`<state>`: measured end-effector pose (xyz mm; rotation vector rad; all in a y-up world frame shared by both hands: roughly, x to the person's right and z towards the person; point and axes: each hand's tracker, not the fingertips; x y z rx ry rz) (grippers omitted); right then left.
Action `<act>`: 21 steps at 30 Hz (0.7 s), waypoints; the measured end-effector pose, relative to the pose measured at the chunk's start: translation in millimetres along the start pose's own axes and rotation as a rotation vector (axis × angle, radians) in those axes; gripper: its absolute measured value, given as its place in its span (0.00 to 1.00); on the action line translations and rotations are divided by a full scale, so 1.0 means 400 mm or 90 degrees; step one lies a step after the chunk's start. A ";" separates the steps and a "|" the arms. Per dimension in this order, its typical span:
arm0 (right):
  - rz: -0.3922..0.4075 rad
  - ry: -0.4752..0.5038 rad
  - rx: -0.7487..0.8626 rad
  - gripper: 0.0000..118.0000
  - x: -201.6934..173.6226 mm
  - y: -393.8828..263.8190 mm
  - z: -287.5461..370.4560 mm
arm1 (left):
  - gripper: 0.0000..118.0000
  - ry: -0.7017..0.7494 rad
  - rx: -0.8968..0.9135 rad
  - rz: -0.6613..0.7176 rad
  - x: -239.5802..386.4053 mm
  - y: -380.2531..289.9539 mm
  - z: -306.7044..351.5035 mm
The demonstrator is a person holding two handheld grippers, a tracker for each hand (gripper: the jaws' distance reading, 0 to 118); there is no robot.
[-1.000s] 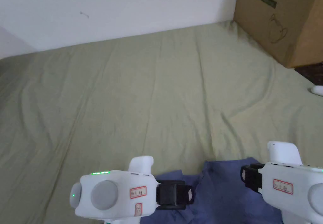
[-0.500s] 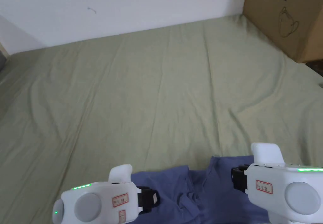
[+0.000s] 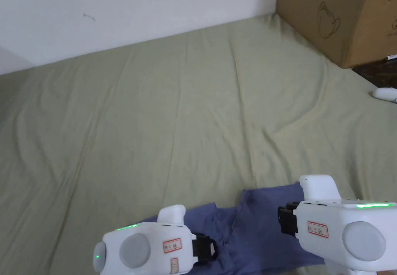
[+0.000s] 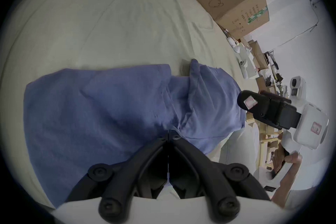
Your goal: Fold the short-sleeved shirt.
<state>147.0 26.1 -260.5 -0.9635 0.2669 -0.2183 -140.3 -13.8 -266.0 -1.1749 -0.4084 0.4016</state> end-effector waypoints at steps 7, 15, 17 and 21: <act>-0.008 0.011 -0.006 0.00 0.002 -0.008 -0.001 | 0.00 -0.054 -0.084 -0.057 0.109 -0.085 -0.110; 0.000 0.006 0.004 0.00 -0.008 0.015 0.018 | 0.00 -0.093 -0.020 -0.052 0.082 -0.041 0.018; 0.002 0.009 0.006 0.00 -0.020 0.023 0.019 | 0.00 -0.090 0.018 -0.050 0.060 -0.026 0.073; 0.022 0.013 0.002 0.00 -0.054 0.028 0.013 | 0.00 -0.086 0.096 0.005 -0.030 -0.010 0.182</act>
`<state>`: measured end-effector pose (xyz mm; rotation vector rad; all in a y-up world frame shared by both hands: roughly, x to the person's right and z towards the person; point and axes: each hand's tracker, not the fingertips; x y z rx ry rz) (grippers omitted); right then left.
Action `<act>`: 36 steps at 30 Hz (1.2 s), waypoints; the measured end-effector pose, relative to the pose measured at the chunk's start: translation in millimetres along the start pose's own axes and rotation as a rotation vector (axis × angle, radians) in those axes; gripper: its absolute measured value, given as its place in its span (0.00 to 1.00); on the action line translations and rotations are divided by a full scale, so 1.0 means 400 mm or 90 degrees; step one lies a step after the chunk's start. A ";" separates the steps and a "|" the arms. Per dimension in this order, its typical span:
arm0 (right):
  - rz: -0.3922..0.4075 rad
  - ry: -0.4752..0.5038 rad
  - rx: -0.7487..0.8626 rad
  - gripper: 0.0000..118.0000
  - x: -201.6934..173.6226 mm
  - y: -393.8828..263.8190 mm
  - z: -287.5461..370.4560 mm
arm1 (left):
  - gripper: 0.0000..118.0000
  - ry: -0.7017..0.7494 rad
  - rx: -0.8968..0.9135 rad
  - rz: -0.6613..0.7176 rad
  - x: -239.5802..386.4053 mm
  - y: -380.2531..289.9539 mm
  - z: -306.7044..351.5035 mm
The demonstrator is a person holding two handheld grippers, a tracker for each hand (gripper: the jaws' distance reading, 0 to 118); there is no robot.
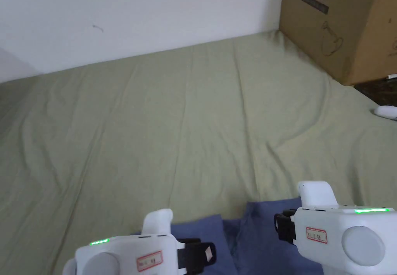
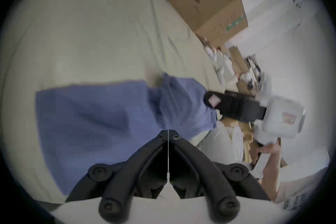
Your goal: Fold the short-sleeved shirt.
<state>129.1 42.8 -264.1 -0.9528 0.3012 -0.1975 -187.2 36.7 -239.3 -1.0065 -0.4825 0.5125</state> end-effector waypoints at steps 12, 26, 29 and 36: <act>0.056 0.031 -0.036 0.00 -0.121 0.006 -0.050 | 0.88 0.028 0.058 0.243 -0.360 -0.069 0.156; 0.077 0.028 -0.064 0.00 -0.135 0.003 -0.061 | 0.09 0.008 0.008 0.367 -0.471 -0.094 0.036; 0.065 0.027 -0.062 0.00 -0.123 0.005 -0.058 | 0.09 -0.089 0.007 0.322 -0.442 -0.074 0.049; 0.058 0.027 -0.062 0.00 -0.120 0.007 -0.059 | 0.09 -0.077 0.006 0.280 -0.473 -0.051 0.145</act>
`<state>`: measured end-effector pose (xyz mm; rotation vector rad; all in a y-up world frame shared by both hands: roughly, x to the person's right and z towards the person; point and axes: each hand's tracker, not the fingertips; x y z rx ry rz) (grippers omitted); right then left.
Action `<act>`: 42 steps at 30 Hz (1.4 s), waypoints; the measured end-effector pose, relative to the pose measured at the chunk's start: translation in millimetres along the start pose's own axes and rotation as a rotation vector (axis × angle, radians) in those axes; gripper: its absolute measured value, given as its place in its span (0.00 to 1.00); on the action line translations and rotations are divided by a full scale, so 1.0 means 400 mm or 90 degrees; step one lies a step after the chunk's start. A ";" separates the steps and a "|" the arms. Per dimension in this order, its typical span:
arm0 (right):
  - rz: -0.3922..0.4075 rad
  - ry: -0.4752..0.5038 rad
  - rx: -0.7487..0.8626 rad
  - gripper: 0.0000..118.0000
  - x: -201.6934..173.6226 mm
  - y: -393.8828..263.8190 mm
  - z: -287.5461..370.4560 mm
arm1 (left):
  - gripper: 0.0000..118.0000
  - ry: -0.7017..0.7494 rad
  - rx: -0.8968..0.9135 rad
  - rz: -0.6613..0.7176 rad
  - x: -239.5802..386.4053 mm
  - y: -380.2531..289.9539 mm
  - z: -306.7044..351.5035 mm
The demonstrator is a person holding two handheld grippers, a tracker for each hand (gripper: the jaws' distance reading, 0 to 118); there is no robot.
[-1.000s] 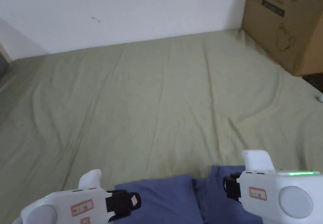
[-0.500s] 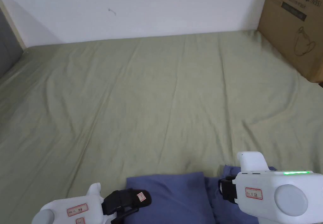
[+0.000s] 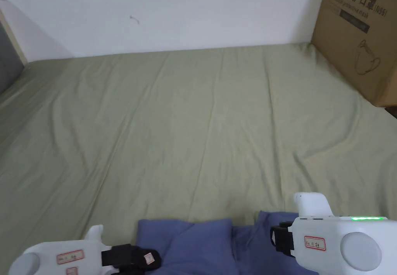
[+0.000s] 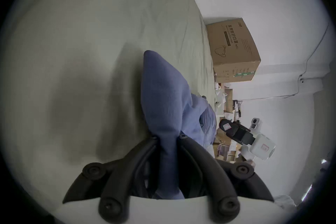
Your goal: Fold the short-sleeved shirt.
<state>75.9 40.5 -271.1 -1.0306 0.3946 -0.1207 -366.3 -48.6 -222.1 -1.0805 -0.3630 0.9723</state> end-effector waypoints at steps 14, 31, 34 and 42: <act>0.006 0.015 -0.020 0.00 -0.031 -0.010 -0.032 | 0.09 0.191 0.096 0.026 -0.084 0.048 0.369; -0.014 0.021 0.000 0.00 0.043 -0.030 0.007 | 0.09 0.186 -0.026 -0.298 0.486 -0.033 -0.046; -0.036 0.010 -0.003 0.00 0.083 -0.048 0.020 | 0.13 0.175 -0.105 -0.301 0.471 -0.057 -0.203; -0.076 -0.016 -0.007 0.00 0.148 -0.076 0.033 | 0.80 0.127 -0.140 -0.283 0.457 -0.099 -0.246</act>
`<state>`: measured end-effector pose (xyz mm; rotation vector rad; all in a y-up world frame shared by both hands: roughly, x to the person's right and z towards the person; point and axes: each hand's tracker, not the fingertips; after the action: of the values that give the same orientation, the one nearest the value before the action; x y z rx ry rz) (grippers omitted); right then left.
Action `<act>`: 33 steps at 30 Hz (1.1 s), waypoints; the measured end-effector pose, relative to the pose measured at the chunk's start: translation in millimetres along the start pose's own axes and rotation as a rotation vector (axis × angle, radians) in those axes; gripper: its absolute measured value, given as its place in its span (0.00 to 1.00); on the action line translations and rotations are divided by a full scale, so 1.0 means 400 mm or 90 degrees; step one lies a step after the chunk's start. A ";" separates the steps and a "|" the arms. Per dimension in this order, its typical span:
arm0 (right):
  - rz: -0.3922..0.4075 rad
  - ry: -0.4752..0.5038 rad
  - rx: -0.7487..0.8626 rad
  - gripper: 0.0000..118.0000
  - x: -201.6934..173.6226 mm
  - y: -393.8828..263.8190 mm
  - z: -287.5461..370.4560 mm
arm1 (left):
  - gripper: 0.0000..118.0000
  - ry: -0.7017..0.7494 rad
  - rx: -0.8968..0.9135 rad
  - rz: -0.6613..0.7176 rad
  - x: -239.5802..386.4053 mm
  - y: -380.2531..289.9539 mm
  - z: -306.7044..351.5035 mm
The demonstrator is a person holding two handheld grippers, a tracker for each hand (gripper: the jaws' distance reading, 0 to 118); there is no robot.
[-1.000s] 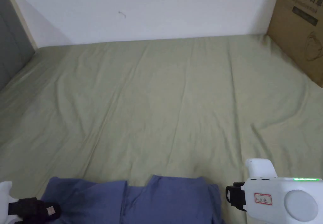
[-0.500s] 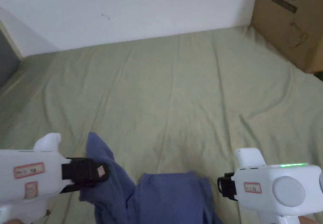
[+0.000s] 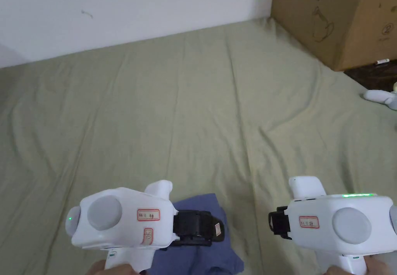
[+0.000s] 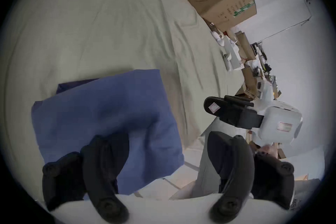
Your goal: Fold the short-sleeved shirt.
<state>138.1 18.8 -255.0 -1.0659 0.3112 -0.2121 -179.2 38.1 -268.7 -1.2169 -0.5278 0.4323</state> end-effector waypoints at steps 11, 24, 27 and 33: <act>0.028 0.027 -0.016 0.00 -0.062 -0.003 -0.042 | 0.00 0.108 0.148 0.145 -0.207 -0.050 0.164; 0.010 0.017 -0.021 0.00 -0.034 -0.003 -0.040 | 0.00 0.000 0.033 0.072 -0.095 -0.089 -0.132; -0.004 0.010 -0.020 0.00 -0.013 -0.004 -0.035 | 0.00 -0.018 0.025 0.077 -0.073 -0.089 -0.156; -0.035 0.014 -0.022 0.00 0.014 -0.004 -0.048 | 0.00 -0.010 0.032 0.076 -0.042 -0.093 -0.162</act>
<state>136.5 0.3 -262.9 -1.1084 0.3066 -0.2692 -153.1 -31.8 -252.3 -1.2009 -0.4559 0.5542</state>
